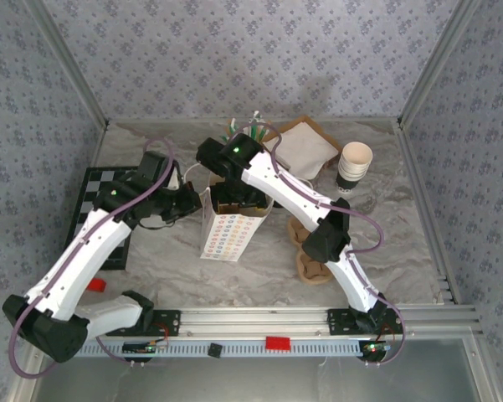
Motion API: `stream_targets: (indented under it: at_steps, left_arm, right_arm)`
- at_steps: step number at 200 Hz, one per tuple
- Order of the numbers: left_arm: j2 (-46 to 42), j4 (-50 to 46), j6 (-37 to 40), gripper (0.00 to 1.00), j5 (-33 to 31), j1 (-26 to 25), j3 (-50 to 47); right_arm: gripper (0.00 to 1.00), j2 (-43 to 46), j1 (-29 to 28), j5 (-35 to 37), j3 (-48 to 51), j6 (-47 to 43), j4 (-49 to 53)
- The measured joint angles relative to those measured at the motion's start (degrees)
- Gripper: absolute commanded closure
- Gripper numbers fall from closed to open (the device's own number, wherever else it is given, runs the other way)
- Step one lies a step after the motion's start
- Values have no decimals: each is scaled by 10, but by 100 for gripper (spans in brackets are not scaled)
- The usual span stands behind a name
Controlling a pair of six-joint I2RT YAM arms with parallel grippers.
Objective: Pack the takeout coffee
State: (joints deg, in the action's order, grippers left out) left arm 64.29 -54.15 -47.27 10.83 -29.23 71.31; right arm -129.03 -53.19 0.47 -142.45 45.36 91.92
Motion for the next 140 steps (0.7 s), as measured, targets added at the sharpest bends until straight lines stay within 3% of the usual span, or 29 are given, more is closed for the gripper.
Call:
stream_targets:
  at_steps: [72,100,140]
  left_arm:
    - [-46,-27,-8,70,27,5,67]
    - [-31,-27,-8,59,34,-10,94]
    - [21,-38,6,58,23,-43,146]
  right_arm:
    - [0,0,-1,2,0,0,0]
    - [0,-2,-2,3,0,0,0]
    - [0,-6,-4,3,0,0,0]
